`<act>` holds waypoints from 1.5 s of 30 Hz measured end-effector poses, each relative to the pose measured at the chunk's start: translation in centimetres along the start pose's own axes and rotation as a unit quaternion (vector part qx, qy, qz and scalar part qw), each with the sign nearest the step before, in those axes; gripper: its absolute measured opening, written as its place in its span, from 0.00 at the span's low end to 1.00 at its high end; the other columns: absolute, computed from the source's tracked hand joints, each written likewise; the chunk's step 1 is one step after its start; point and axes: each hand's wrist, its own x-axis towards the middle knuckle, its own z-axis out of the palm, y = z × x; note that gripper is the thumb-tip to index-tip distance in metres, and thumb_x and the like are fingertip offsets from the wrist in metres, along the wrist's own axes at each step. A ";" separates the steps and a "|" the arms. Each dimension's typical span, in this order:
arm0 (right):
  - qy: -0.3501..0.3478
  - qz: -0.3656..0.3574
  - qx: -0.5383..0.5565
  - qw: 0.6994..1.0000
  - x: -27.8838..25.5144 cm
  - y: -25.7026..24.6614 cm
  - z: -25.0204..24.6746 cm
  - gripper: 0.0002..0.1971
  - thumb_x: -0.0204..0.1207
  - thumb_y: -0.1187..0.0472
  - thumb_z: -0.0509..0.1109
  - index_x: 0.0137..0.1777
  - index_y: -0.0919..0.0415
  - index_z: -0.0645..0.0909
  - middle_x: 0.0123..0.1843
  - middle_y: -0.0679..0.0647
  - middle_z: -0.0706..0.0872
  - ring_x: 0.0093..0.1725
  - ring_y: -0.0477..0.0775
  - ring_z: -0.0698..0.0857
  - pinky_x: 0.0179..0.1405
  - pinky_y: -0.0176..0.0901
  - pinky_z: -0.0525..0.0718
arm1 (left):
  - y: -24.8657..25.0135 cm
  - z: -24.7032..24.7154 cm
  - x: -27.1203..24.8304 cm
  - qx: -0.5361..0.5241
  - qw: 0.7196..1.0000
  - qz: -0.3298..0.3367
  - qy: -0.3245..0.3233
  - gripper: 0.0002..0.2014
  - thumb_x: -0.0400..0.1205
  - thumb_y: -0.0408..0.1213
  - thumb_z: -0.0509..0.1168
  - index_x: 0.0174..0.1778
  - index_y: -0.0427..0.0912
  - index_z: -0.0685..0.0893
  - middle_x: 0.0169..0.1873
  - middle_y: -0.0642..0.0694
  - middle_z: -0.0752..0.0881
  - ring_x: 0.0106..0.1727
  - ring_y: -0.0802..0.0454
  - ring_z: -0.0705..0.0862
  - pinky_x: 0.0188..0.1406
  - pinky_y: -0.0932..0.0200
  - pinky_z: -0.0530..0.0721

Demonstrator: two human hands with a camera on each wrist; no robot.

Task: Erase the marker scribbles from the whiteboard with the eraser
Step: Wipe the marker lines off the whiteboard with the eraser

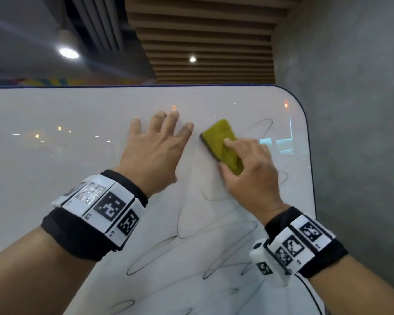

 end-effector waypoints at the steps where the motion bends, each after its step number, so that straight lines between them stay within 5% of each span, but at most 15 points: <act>1: -0.022 -0.042 0.005 0.999 -0.7 -0.4 0.2 0.22 0.71 0.54 0.77 0.66 0.51 0.82 0.62 0.51 0.83 0.56 0.58 0.79 0.51 0.52 0.85 | 0.2 -0.1 0.1 0.003 1.000 -0.003 0.000 0.54 0.73 0.56 0.75 0.84 0.50 0.44 0.83 0.42 0.44 0.85 0.40 0.46 0.79 0.32 0.60; 5: -0.106 -0.167 -0.012 0.980 -1.1 1.2 -0.6 0.22 0.70 0.52 0.77 0.65 0.53 0.83 0.63 0.55 0.84 0.55 0.62 0.82 0.47 0.55 0.86 | 1.1 0.0 0.6 -0.006 1.000 0.004 0.003 0.48 0.76 0.54 0.73 0.82 0.45 0.49 0.85 0.42 0.37 0.87 0.43 0.39 0.80 0.33 0.57; 10: -0.006 0.045 0.000 0.999 4.0 5.5 -2.5 0.22 0.73 0.53 0.77 0.68 0.50 0.81 0.62 0.52 0.83 0.58 0.59 0.78 0.56 0.54 0.83 | 1.3 0.2 0.9 -0.011 1.000 0.000 -0.010 0.48 0.77 0.51 0.74 0.82 0.44 0.49 0.86 0.43 0.36 0.87 0.45 0.39 0.81 0.33 0.57; 12: 0.005 0.058 -0.009 0.998 3.4 4.8 -2.2 0.23 0.73 0.53 0.77 0.68 0.50 0.81 0.62 0.52 0.83 0.58 0.59 0.78 0.54 0.52 0.83 | 1.5 0.1 1.0 -0.006 1.000 -0.004 -0.003 0.48 0.76 0.52 0.74 0.82 0.44 0.49 0.86 0.43 0.38 0.87 0.45 0.41 0.80 0.33 0.59; 17: -0.115 -0.172 -0.011 0.978 -0.9 2.7 -1.5 0.22 0.69 0.52 0.77 0.64 0.52 0.83 0.62 0.53 0.85 0.53 0.61 0.82 0.46 0.52 0.86 | 2.4 -0.2 1.3 0.009 1.000 -0.010 0.025 0.47 0.76 0.48 0.73 0.82 0.51 0.47 0.83 0.41 0.43 0.85 0.40 0.48 0.74 0.36 0.67; 19: -0.093 -0.123 -0.007 0.988 1.1 4.7 -2.3 0.23 0.69 0.52 0.77 0.66 0.50 0.83 0.63 0.53 0.85 0.56 0.60 0.82 0.50 0.54 0.86 | 2.3 -0.3 1.4 0.012 1.000 -0.010 0.021 0.48 0.76 0.48 0.74 0.83 0.52 0.46 0.83 0.42 0.42 0.85 0.40 0.48 0.75 0.36 0.67; 21: -0.026 0.003 -0.001 1.000 3.8 7.3 -3.3 0.23 0.72 0.51 0.76 0.67 0.49 0.82 0.63 0.53 0.84 0.60 0.60 0.80 0.57 0.56 0.84 | 2.0 -0.3 1.3 0.011 1.000 -0.006 0.008 0.50 0.77 0.49 0.74 0.83 0.53 0.43 0.83 0.42 0.41 0.85 0.40 0.47 0.76 0.36 0.66; 24: 0.026 0.116 -0.025 0.993 5.4 8.7 -3.7 0.22 0.73 0.52 0.76 0.67 0.50 0.80 0.61 0.55 0.83 0.61 0.62 0.79 0.55 0.50 0.80 | 1.9 -0.3 1.3 0.014 1.000 0.000 0.001 0.51 0.78 0.52 0.73 0.84 0.54 0.41 0.84 0.41 0.42 0.85 0.40 0.46 0.78 0.37 0.66; 31: -0.089 -0.113 -0.035 0.989 0.0 4.3 -2.2 0.23 0.70 0.52 0.78 0.65 0.51 0.83 0.62 0.52 0.84 0.55 0.59 0.82 0.45 0.47 0.85 | 2.8 -0.2 1.4 0.001 1.000 -0.007 0.017 0.47 0.76 0.57 0.73 0.83 0.51 0.50 0.85 0.41 0.43 0.86 0.40 0.45 0.77 0.36 0.65; 36: -0.010 0.044 -0.019 0.999 2.2 6.4 -3.0 0.22 0.73 0.52 0.77 0.67 0.50 0.80 0.61 0.50 0.83 0.56 0.56 0.78 0.48 0.46 0.80 | 4.1 0.0 2.4 -0.032 0.998 0.018 0.047 0.40 0.79 0.57 0.70 0.79 0.44 0.57 0.87 0.44 0.43 0.88 0.46 0.43 0.82 0.35 0.58; 42: -0.096 -0.103 -0.041 0.989 -1.2 3.9 -2.2 0.23 0.69 0.51 0.78 0.65 0.52 0.82 0.60 0.53 0.84 0.54 0.58 0.82 0.42 0.45 0.83 | 4.9 0.0 3.0 -0.035 0.997 0.025 0.060 0.43 0.79 0.56 0.70 0.83 0.55 0.50 0.84 0.42 0.49 0.86 0.42 0.49 0.79 0.35 0.62; 45: -0.033 0.017 -0.016 0.999 -0.1 6.4 -3.1 0.23 0.71 0.54 0.78 0.66 0.50 0.81 0.61 0.53 0.84 0.58 0.59 0.81 0.49 0.51 0.85 | 5.0 0.0 3.1 -0.030 0.998 0.022 0.049 0.42 0.78 0.55 0.71 0.83 0.59 0.54 0.84 0.41 0.45 0.86 0.40 0.45 0.79 0.30 0.60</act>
